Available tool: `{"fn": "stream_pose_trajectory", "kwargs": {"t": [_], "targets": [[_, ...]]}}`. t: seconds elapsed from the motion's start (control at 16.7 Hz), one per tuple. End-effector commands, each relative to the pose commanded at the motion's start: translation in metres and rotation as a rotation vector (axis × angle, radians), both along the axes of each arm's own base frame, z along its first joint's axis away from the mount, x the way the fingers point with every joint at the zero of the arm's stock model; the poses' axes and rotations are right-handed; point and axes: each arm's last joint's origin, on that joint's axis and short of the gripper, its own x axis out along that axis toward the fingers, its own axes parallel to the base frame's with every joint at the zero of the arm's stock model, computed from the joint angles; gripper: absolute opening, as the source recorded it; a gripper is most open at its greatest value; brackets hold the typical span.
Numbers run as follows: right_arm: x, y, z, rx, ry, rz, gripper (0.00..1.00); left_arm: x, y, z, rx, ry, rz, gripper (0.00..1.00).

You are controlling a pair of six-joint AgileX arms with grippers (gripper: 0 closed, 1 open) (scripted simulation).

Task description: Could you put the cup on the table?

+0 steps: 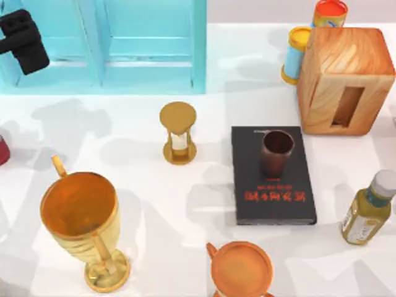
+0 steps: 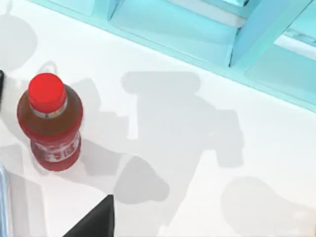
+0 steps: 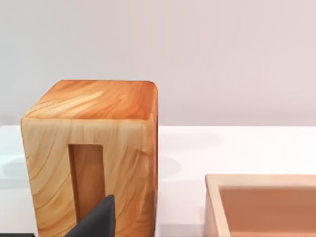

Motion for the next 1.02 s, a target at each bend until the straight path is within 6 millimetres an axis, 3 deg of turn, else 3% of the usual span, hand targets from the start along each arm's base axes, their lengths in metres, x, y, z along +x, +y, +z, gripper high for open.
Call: {"fn": "stream_pose_trajectory", "kwargs": {"t": [0.3, 0.54, 0.78, 1.02], "targets": [[0.0, 0.0, 0.0, 0.0, 0.0, 0.0, 1.0, 0.085, -0.061, 0.008, -0.003, 0.245, 0.003, 1.0], [0.0, 0.0, 0.0, 0.0, 0.0, 0.0, 1.0, 0.127, -0.131, -0.006, 0.029, 0.39, -0.035, 1.0], [0.0, 0.0, 0.0, 0.0, 0.0, 0.0, 1.0, 0.137, -0.201, -0.026, 0.068, 0.483, -0.099, 1.0], [0.0, 0.0, 0.0, 0.0, 0.0, 0.0, 1.0, 0.121, -0.26, -0.042, 0.102, 0.533, -0.185, 1.0]]}}
